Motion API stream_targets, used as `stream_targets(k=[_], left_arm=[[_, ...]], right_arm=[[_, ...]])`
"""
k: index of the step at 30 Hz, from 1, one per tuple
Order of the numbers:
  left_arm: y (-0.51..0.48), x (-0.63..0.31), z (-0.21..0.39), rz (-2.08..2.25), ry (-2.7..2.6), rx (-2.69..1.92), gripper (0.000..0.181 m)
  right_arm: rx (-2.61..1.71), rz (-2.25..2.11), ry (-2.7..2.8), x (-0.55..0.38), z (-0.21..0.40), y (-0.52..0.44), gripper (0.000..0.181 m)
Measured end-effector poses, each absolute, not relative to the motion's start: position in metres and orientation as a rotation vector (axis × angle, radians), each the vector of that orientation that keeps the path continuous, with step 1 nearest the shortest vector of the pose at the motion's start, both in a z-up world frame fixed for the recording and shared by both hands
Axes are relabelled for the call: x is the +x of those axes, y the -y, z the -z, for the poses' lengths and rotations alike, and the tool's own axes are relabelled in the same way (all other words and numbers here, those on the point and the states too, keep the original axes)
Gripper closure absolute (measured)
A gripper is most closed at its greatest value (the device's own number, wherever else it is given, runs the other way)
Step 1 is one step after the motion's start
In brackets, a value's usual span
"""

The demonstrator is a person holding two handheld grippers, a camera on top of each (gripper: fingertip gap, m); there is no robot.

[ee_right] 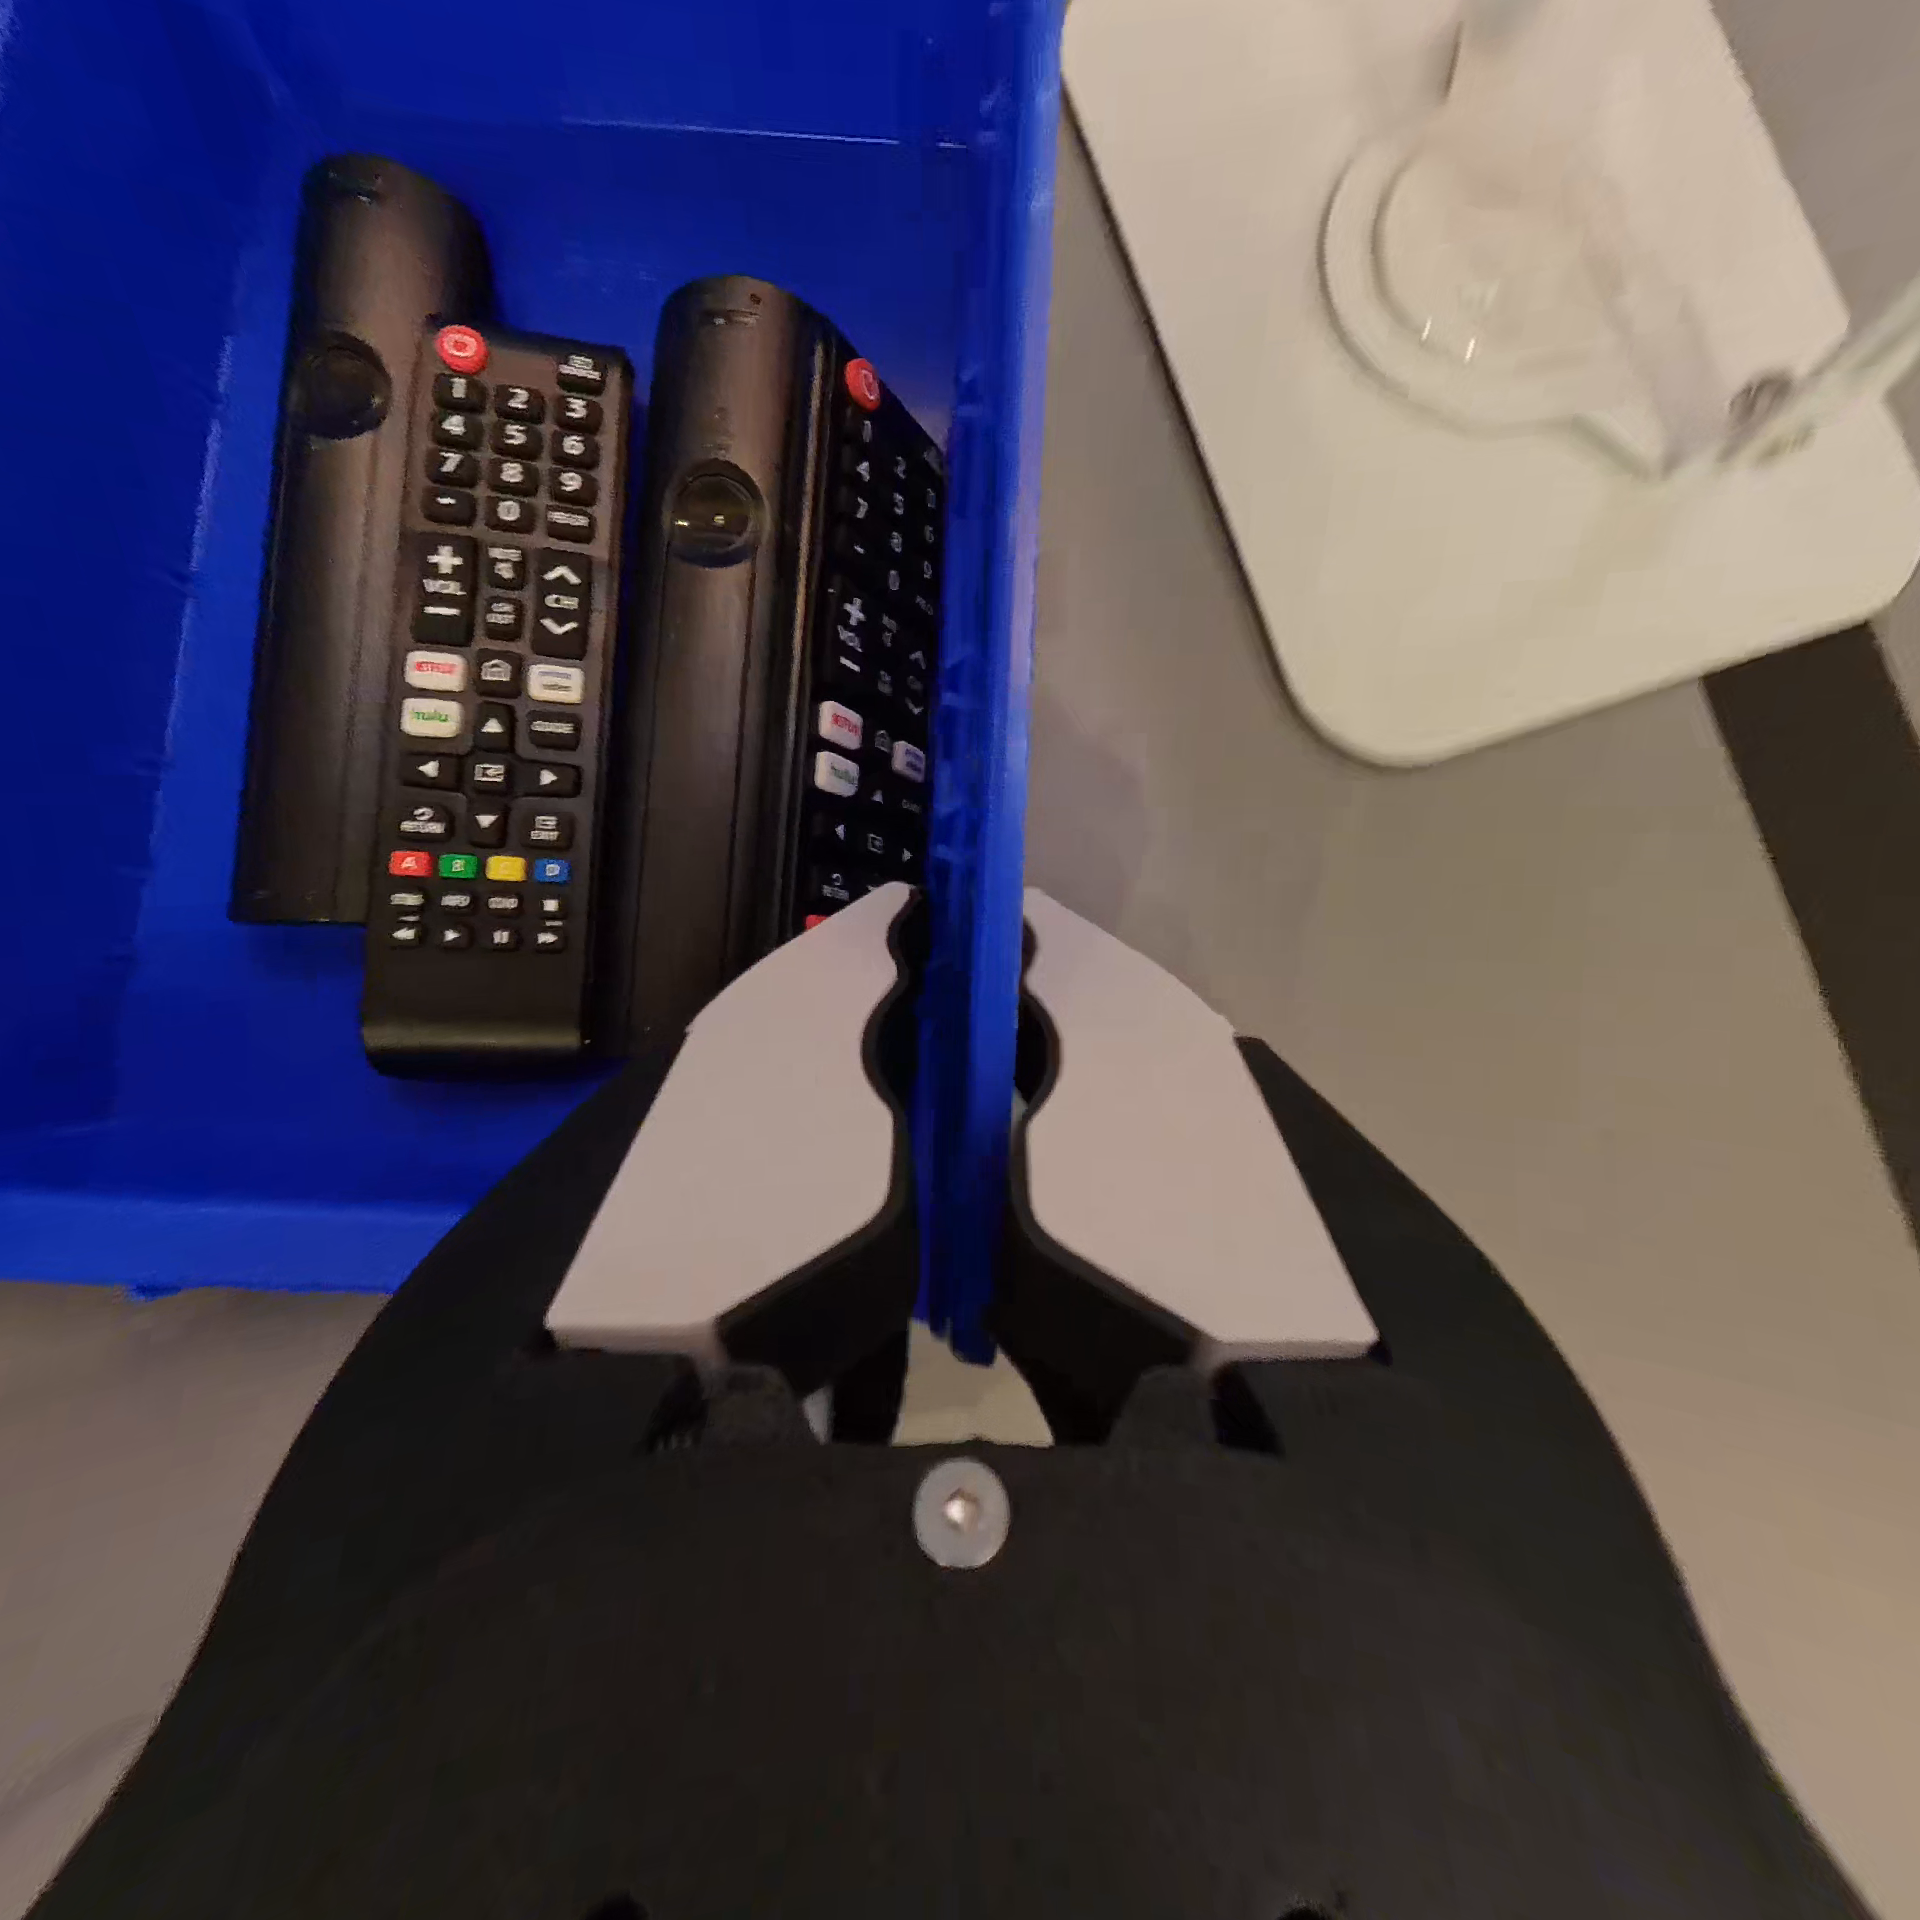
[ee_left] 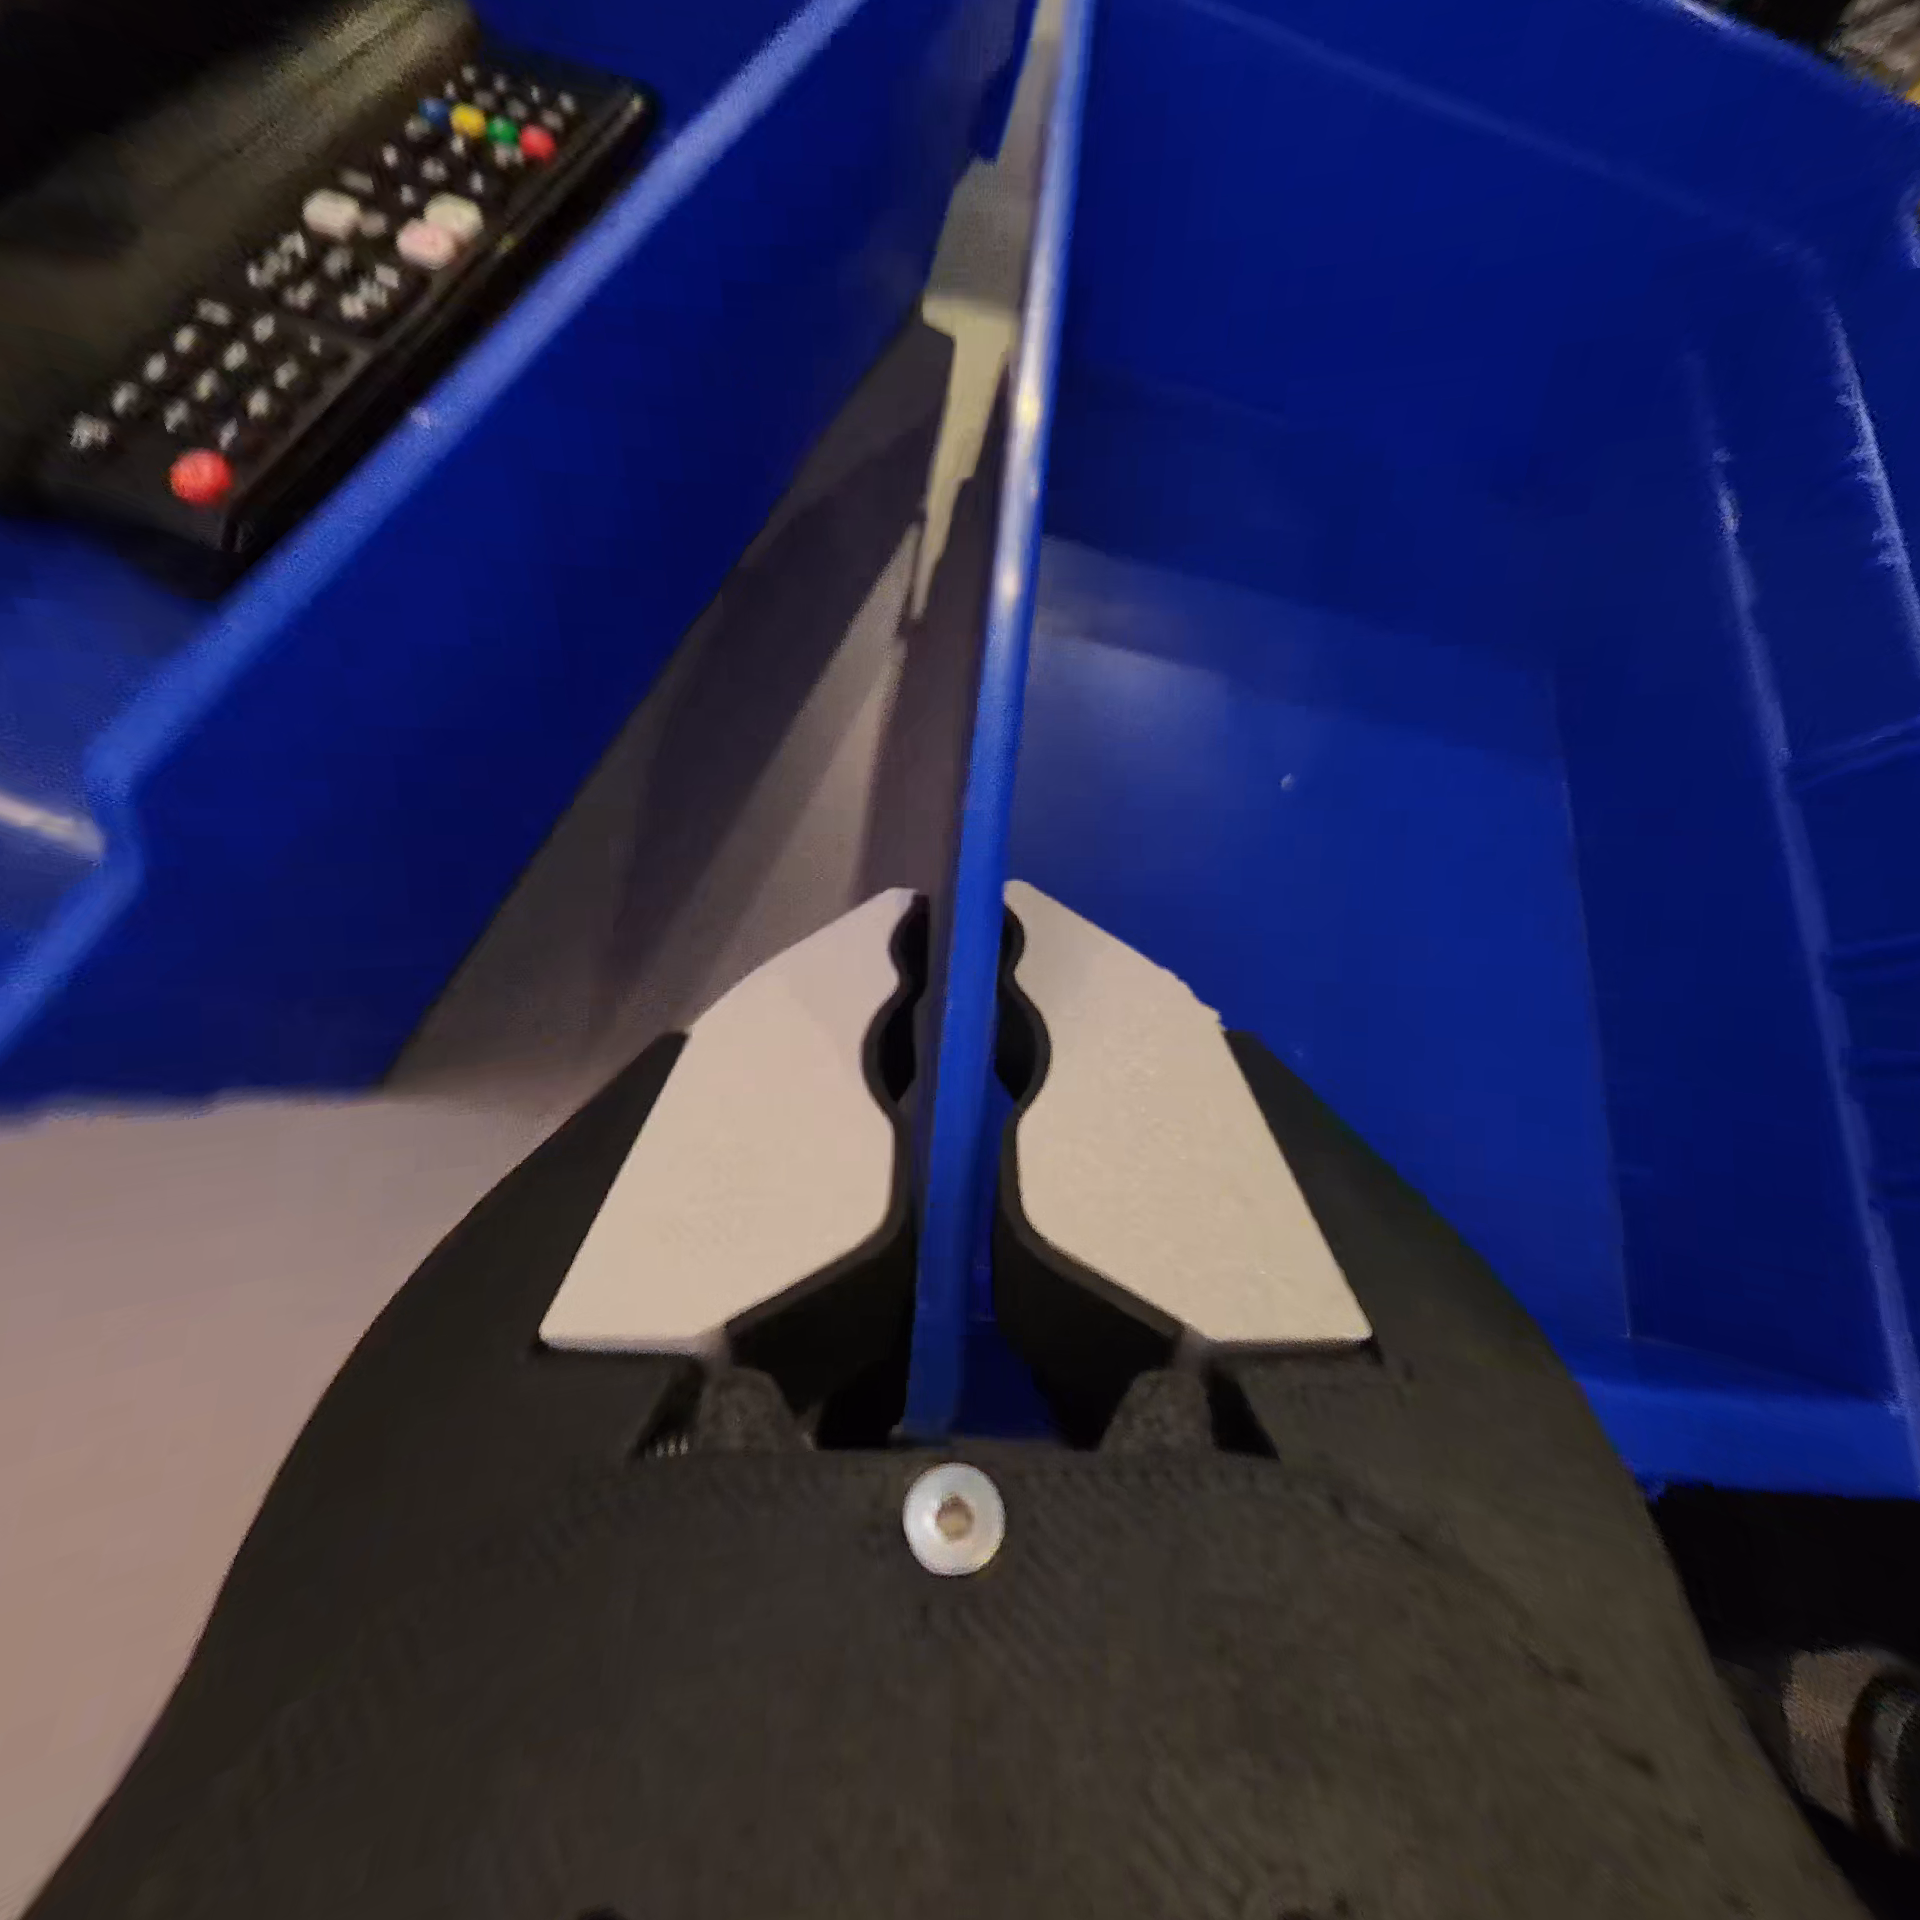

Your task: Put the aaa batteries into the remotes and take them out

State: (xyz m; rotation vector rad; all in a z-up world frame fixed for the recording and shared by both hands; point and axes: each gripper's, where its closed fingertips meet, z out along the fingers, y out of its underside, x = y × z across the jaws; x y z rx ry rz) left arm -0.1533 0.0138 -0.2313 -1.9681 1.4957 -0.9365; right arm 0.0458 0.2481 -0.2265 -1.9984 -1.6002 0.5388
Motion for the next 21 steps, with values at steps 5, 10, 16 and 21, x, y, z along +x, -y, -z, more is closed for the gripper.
stream_targets(k=[5, 10, 16, 21], left_arm=[[-0.026, -0.179, 0.188, 1.004, -1.257, -1.963, 0.114], [-0.113, -0.253, 0.138, 0.666, -0.763, -2.062, 0.105], [-0.181, -0.256, 0.18, 0.478, -0.756, -2.342, 0.089], [-0.181, -0.232, 0.21, 0.697, -0.817, -2.555, 0.121]], right_arm=[[-1.999, -0.585, 1.368, 0.025, 0.165, -0.234, 0.118], [-2.136, -0.588, 1.35, 0.056, 0.144, -0.121, 0.113], [-2.264, -0.722, 1.249, 0.046, 0.177, -0.012, 0.094], [-2.359, -0.722, 1.278, 0.03, 0.207, 0.014, 0.11]])
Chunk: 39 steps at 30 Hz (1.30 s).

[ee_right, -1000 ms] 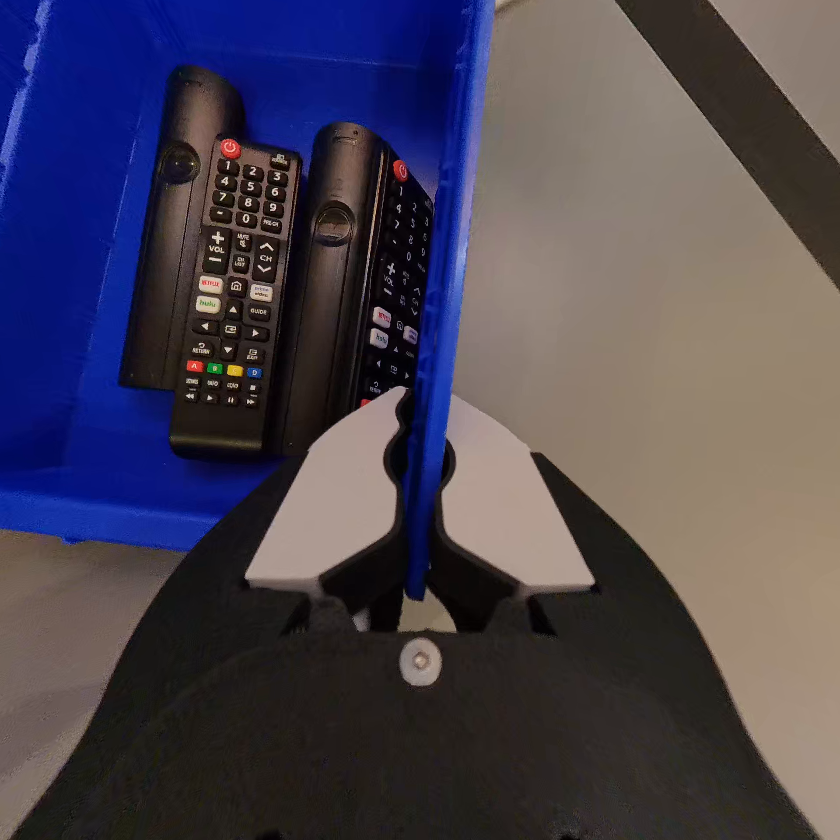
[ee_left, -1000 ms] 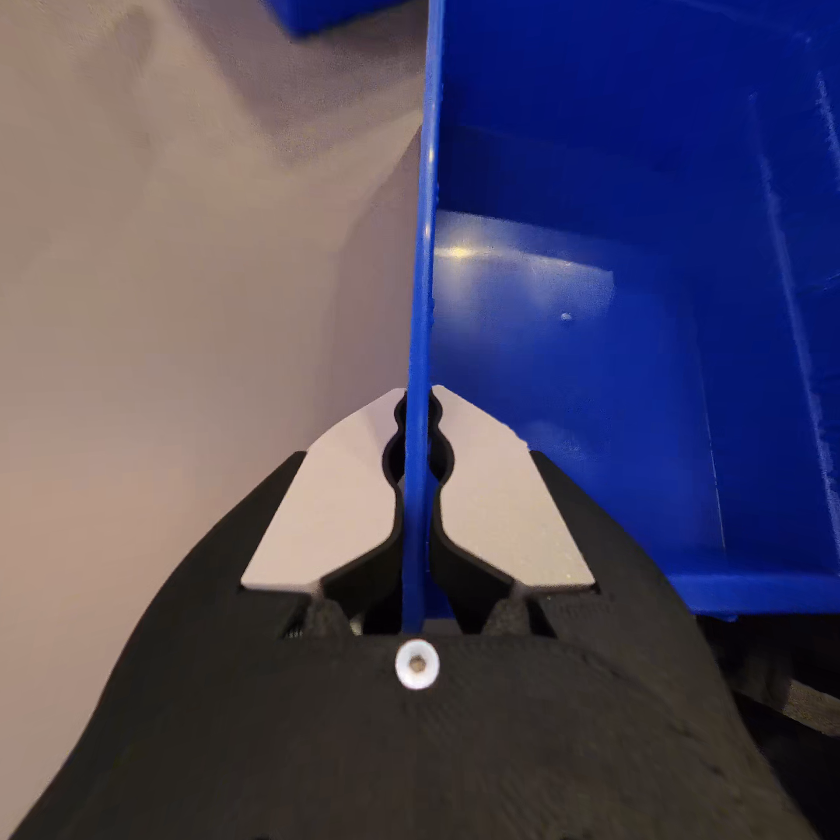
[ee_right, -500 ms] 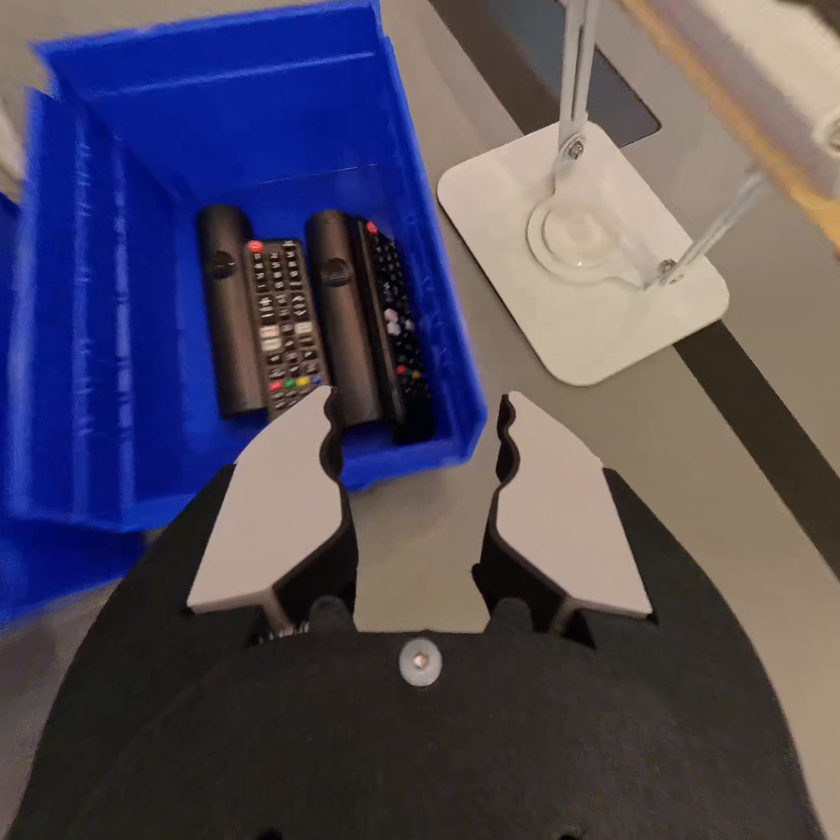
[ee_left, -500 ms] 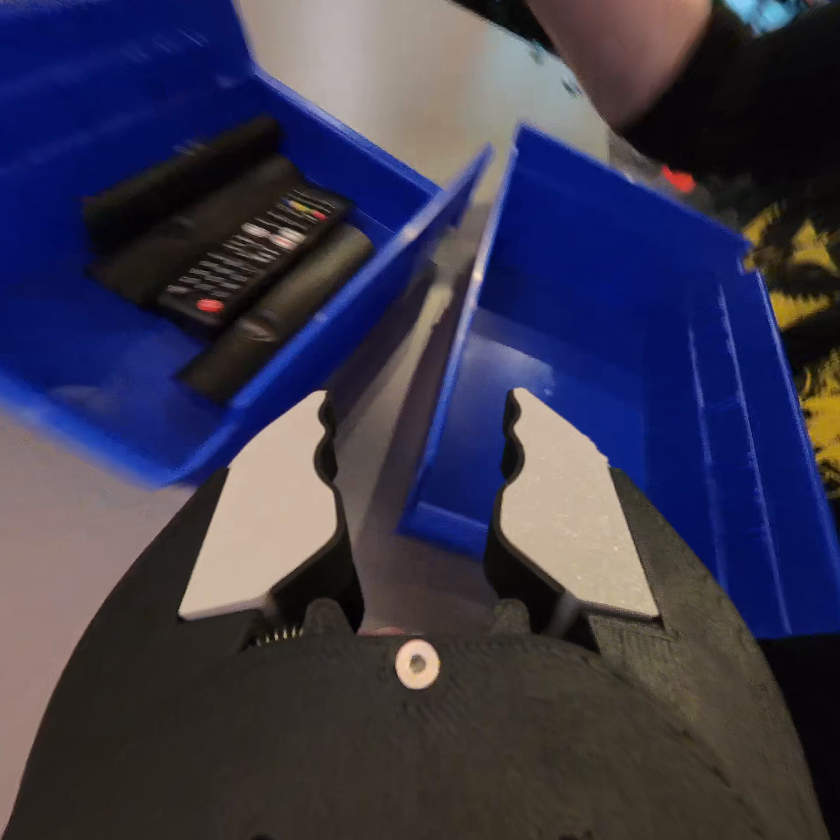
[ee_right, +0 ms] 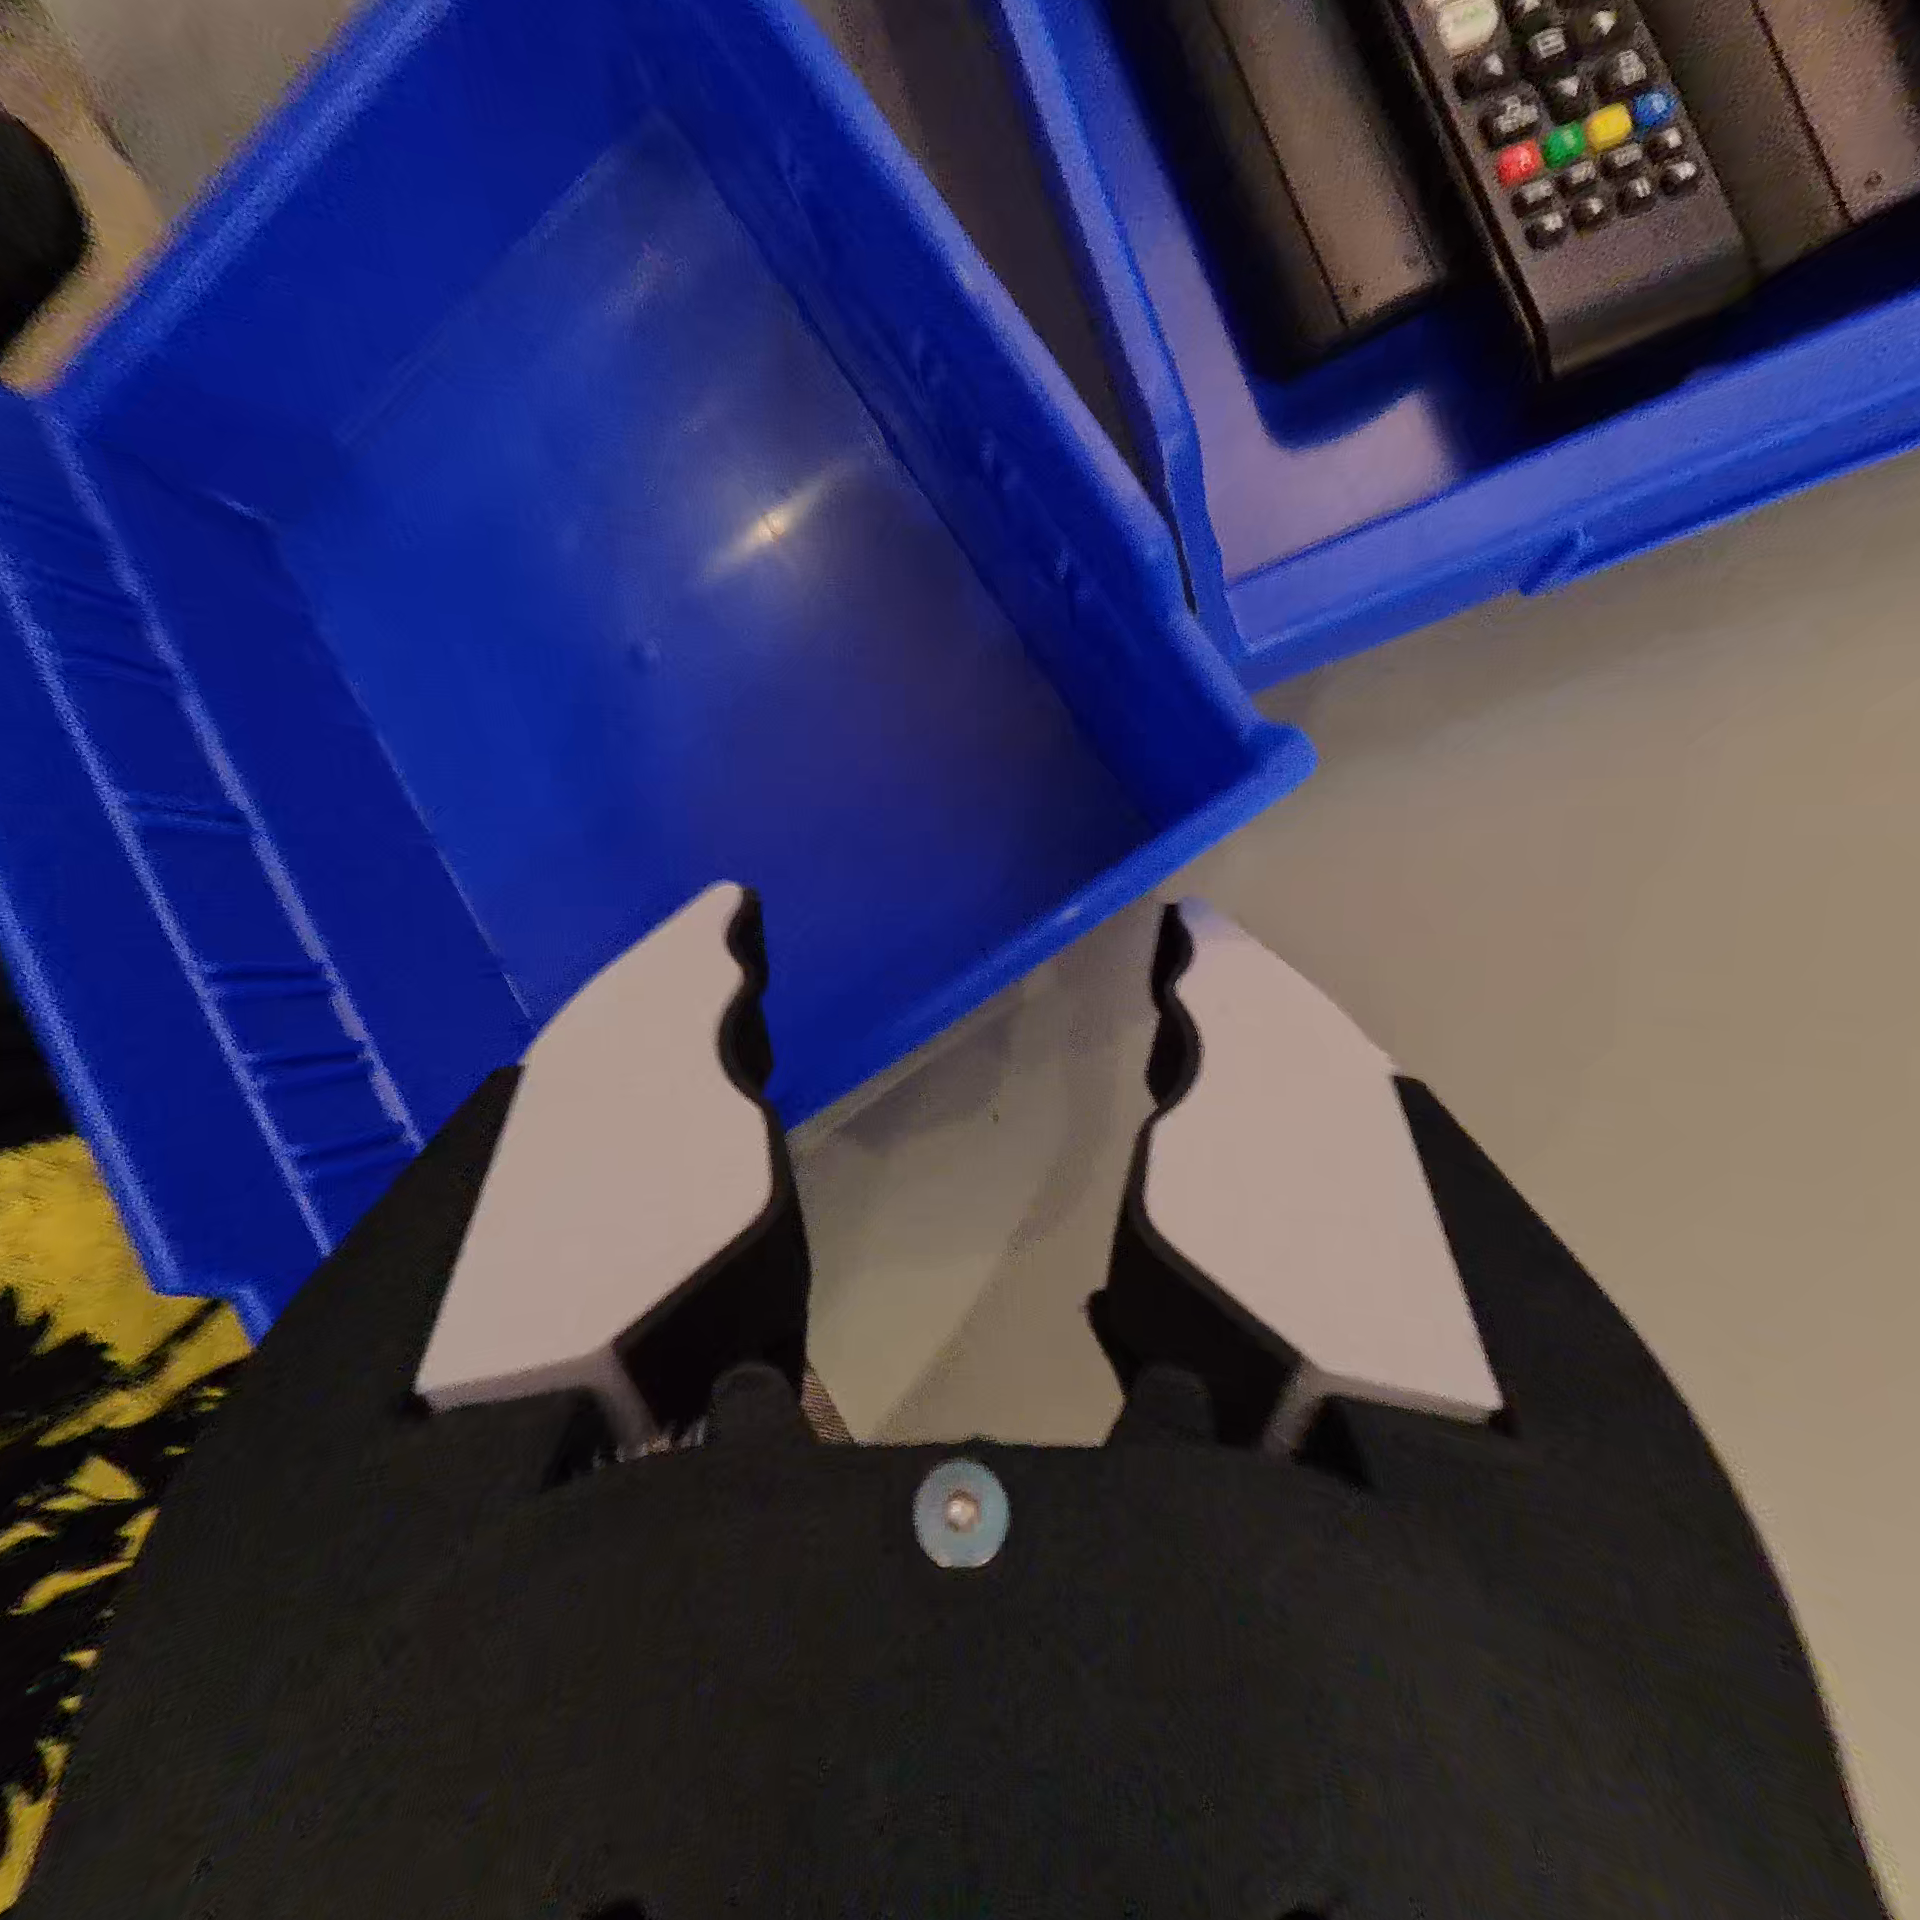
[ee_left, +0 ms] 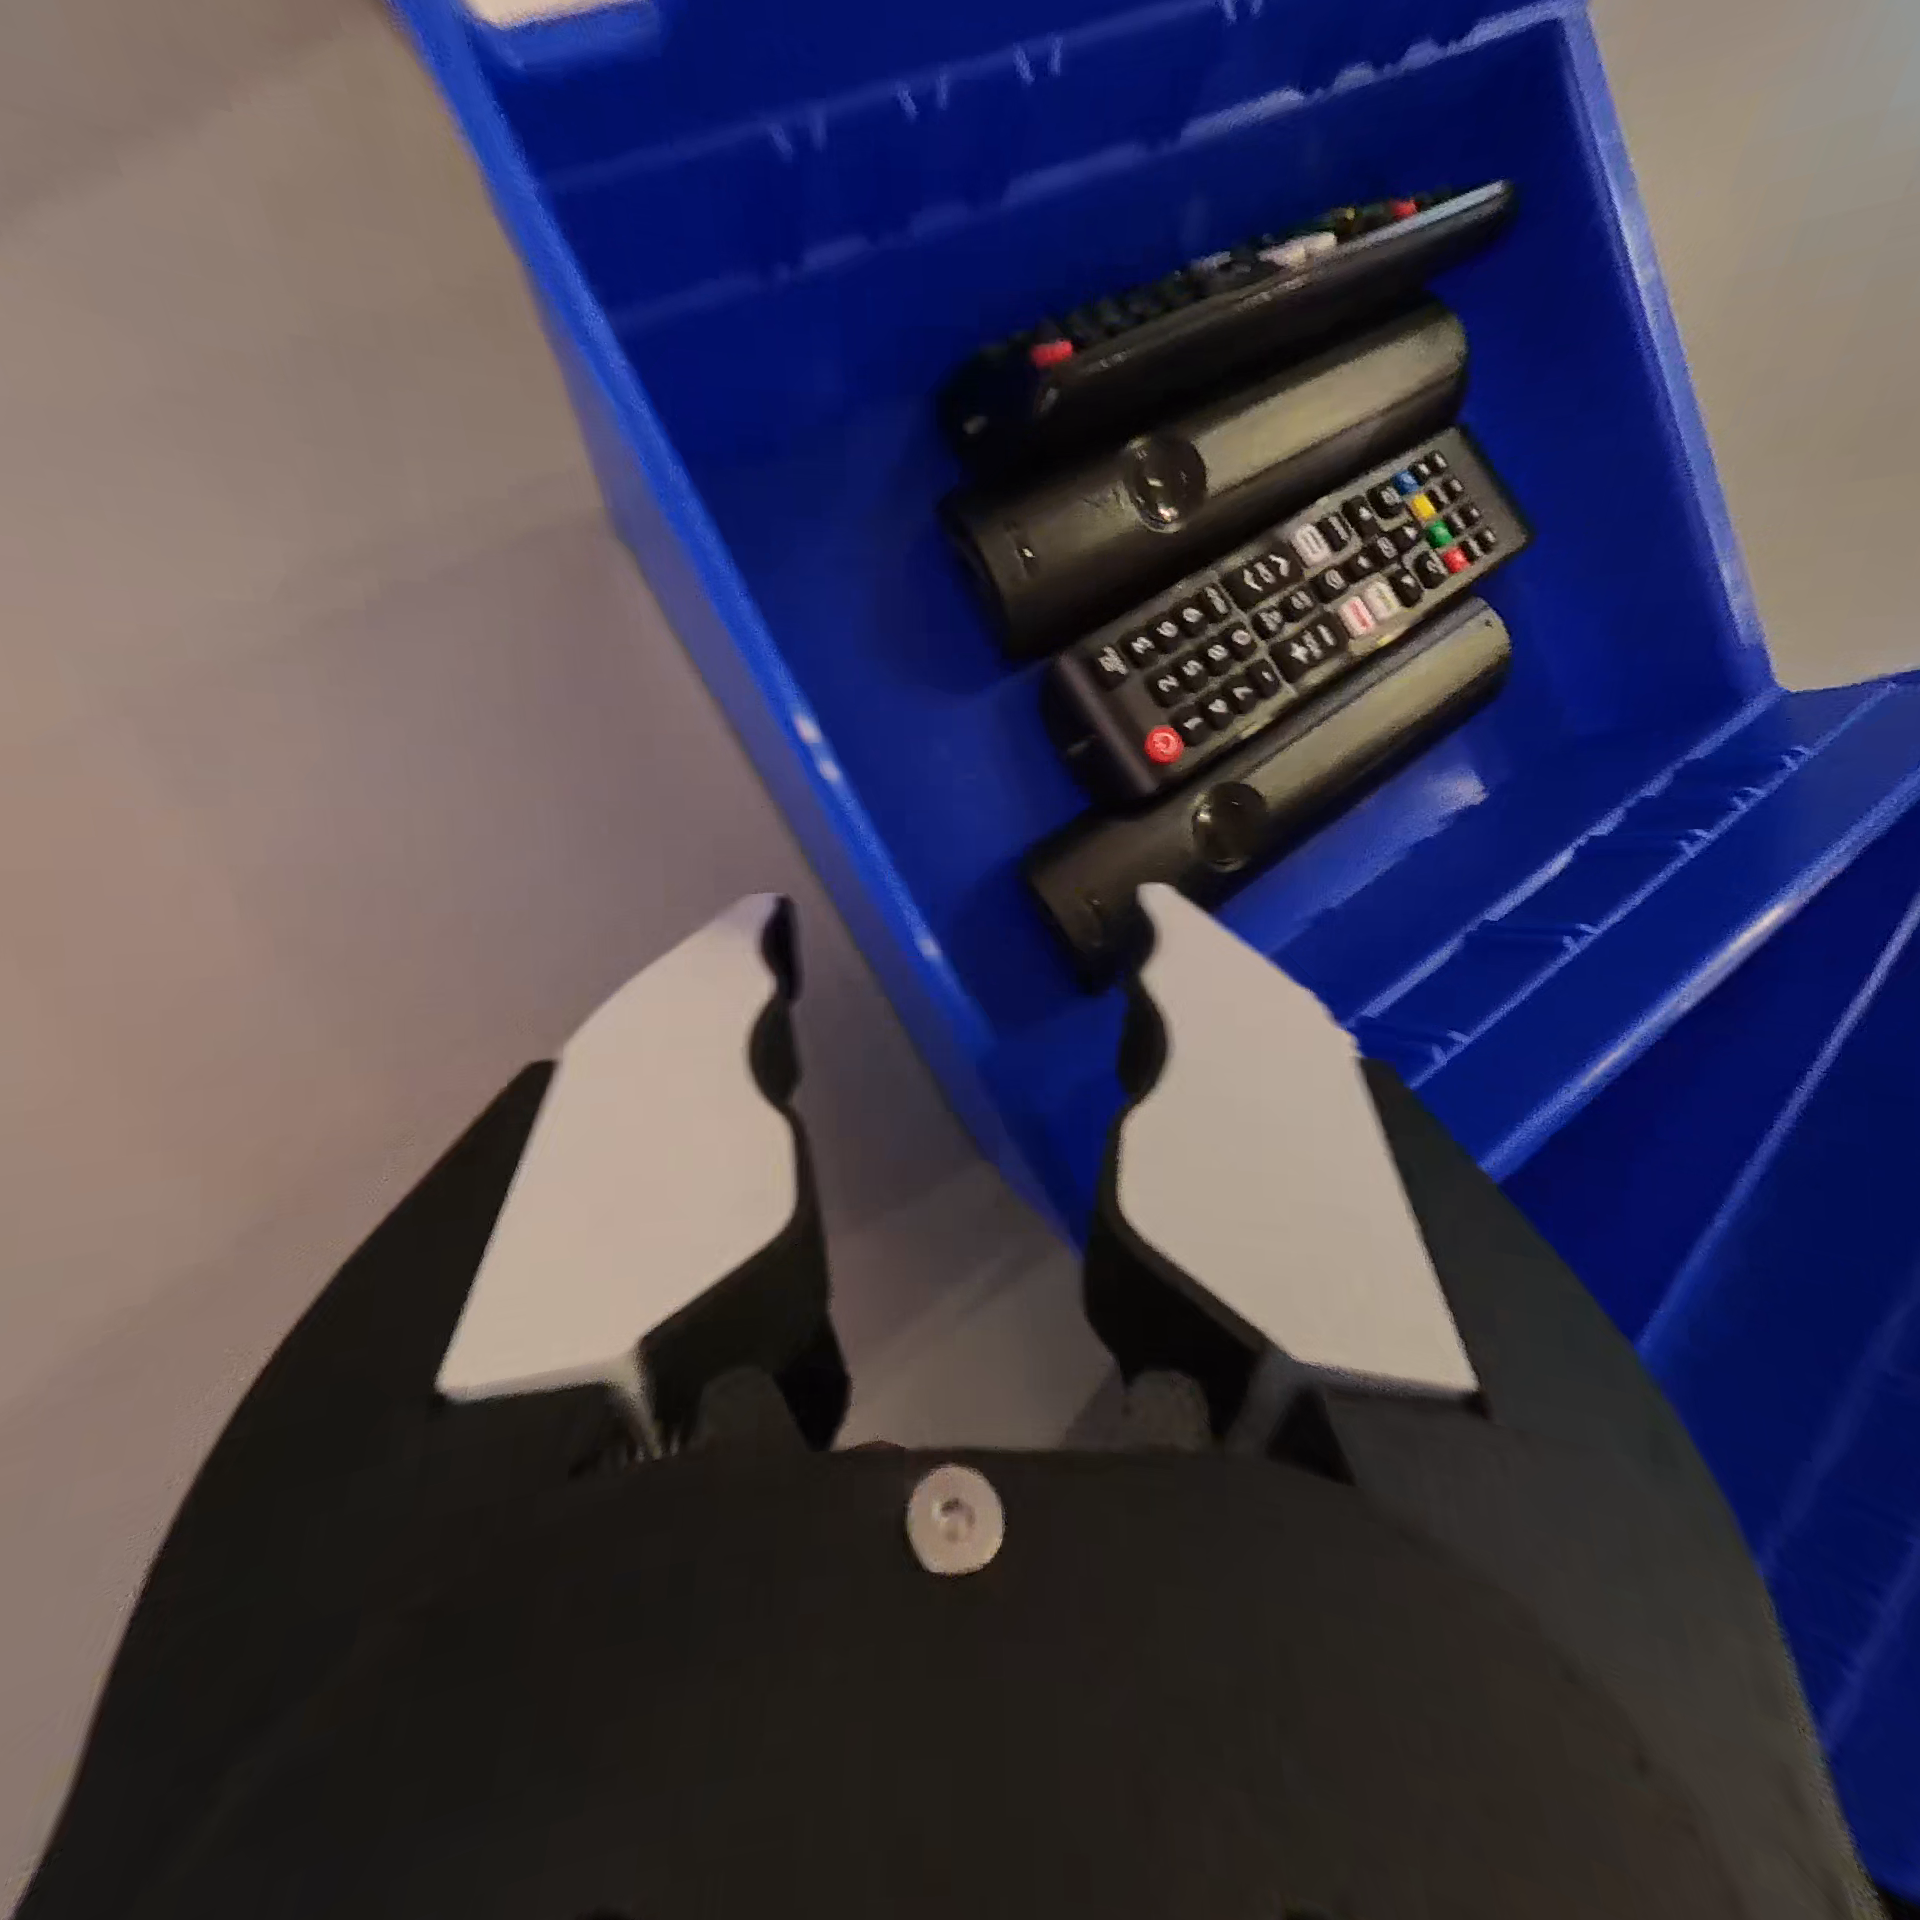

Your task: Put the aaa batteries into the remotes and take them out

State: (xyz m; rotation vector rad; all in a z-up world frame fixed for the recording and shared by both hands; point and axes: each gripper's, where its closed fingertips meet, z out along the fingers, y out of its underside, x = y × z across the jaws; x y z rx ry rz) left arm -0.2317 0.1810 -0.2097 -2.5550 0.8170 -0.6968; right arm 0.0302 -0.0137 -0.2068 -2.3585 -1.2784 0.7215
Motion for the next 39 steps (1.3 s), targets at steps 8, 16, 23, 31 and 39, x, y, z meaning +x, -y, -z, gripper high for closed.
stream_targets(k=[8, 16, 23, 31, 39], left_arm=[[-0.196, -0.271, 0.233, 0.211, -1.034, -2.658, 0.159], [-0.221, -0.361, 0.235, 0.104, -1.163, -2.714, 0.172], [-0.253, -0.413, 0.236, -0.022, -1.463, -2.618, 0.167], [-0.316, -0.438, 0.237, -0.138, -1.65, -2.492, 0.162], [-0.381, -0.448, 0.237, -0.329, -1.794, -2.438, 0.157]], right_arm=[[-2.386, -0.518, 1.499, 0.045, 0.209, -0.001, 0.157], [-2.447, -0.15, 1.639, 0.147, 0.209, -0.087, 0.168], [-2.435, 0.12, 1.83, 0.218, 0.209, -0.19, 0.167], [-2.367, 0.326, 1.861, 0.236, 0.208, -0.304, 0.167], [-2.334, 0.357, 1.812, 0.227, 0.209, -0.39, 0.164]])
